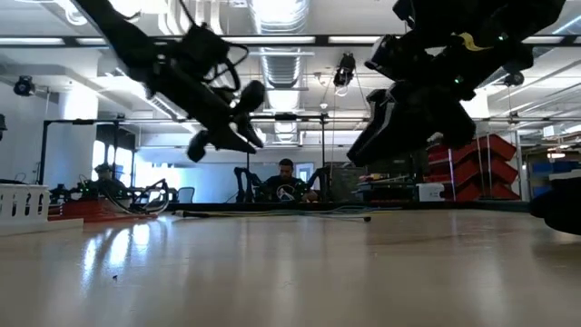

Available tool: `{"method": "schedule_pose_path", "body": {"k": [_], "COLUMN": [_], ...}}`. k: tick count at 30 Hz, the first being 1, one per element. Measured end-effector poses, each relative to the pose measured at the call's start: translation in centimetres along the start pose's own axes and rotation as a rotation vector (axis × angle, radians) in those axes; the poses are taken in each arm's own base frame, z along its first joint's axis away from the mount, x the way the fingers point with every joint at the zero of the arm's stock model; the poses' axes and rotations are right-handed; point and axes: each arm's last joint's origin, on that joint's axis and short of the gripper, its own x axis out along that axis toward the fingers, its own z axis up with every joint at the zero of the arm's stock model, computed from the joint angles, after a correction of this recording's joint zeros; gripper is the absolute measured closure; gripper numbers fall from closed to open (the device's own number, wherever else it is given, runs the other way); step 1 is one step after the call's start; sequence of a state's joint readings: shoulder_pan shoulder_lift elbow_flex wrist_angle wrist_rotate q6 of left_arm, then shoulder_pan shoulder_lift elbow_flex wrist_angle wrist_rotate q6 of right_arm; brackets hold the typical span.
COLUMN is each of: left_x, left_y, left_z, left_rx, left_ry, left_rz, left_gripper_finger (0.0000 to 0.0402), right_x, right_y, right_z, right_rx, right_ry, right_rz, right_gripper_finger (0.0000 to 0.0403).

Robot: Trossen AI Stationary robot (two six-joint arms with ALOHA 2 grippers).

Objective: Ziptie cables
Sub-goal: Wrap the cables using a zip tie

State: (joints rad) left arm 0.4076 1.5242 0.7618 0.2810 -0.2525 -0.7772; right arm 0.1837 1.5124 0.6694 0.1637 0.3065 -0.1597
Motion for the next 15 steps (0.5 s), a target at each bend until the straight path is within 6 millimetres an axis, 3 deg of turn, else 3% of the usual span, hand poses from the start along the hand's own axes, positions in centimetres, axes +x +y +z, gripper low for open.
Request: {"method": "schedule_pose_path", "body": {"k": [8,15], "left_x": [6.5,9.4], "left_y": [0.9,1.2], "left_z": [0.8,1.1], "left_rx": [-0.113,-0.088], "left_ry": [0.163,0.214], "left_rz": [0.012,0.160], "left_gripper_finger": [0.0226,0.0209], "right_x": [-0.6,-0.8], "right_y": [2.0,2.7], "right_z": [-0.4,-0.3], "right_rx": [-0.013,-0.006], "right_ry": [0.025,0.018], "right_rz": [0.046,0.063], "right_gripper_finger": [0.0252,0.0249]}}
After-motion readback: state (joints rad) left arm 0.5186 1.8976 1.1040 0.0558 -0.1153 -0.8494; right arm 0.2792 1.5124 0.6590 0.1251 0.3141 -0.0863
